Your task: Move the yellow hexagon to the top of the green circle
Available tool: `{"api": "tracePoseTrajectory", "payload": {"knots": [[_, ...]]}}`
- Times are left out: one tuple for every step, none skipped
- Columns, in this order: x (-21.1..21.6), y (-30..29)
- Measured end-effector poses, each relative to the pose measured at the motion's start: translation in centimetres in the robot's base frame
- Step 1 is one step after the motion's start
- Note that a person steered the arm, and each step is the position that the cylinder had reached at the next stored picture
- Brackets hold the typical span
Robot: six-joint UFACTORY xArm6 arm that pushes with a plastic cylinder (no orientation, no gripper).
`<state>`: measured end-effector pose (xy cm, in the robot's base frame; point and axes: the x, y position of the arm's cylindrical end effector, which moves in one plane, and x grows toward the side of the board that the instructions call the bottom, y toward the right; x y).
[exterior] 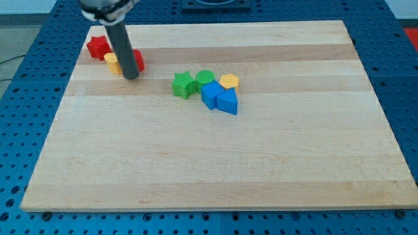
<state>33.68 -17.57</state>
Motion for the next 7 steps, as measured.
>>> {"api": "tracePoseTrajectory", "payload": {"knots": [[-3.2, 0.1], [-3.6, 4.2], [-7.3, 4.1], [-7.5, -0.9], [-7.5, 3.1], [-7.1, 3.5], [-5.9, 14.2]]}}
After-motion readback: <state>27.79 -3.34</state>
